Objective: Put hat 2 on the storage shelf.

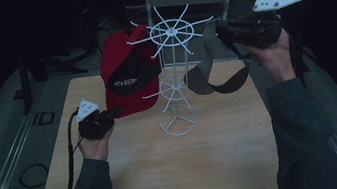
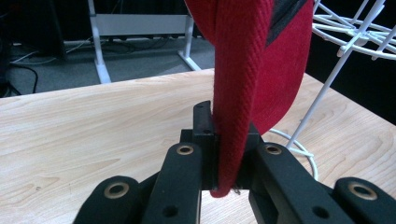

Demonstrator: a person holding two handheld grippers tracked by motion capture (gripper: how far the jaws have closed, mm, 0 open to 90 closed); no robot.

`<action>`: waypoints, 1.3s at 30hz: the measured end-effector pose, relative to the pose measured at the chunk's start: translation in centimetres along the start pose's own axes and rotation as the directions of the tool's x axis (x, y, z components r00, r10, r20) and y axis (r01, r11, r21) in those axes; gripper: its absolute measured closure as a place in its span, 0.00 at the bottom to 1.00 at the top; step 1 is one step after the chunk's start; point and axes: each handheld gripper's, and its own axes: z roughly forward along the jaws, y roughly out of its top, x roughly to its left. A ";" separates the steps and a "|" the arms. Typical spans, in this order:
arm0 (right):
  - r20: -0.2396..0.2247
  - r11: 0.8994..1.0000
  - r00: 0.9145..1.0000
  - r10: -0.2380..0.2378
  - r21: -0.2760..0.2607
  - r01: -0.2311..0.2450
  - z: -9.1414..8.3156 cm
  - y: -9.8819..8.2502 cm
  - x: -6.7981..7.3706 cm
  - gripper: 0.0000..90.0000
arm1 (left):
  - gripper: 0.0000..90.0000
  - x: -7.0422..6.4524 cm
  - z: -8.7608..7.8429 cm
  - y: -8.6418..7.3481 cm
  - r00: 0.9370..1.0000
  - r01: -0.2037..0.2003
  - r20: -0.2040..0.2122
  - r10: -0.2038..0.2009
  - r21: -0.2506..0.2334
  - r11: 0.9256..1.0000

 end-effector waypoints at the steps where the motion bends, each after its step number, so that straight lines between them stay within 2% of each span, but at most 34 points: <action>1: -0.001 1.000 1.000 0.002 0.005 -0.002 0.0 -0.1 0.0 0.97 | 0.95 0.0 0.0 0.0 1.000 0.000 0.000 0.000 0.001 1.000; 10: -0.010 0.999 1.000 0.007 0.039 -0.007 0.3 -1.1 0.0 0.97 | 0.95 -0.1 0.1 0.0 1.000 0.003 0.003 -0.003 -0.001 1.000; 25: -0.012 0.998 1.000 0.004 0.057 -0.004 0.5 -2.3 0.3 0.95 | 0.95 -0.1 0.1 -0.1 1.000 -0.003 0.008 0.002 0.005 1.000; 31: -0.017 0.999 1.000 0.007 0.053 -0.006 0.1 -2.6 0.4 0.88 | 0.94 -0.2 0.0 -0.1 1.000 -0.006 0.010 0.006 0.006 1.000; 39: 0.012 0.999 1.000 0.017 0.045 -0.017 -0.5 -3.3 0.2 0.77 | 0.92 -0.3 0.0 -0.1 1.000 -0.009 0.007 0.009 -0.001 1.000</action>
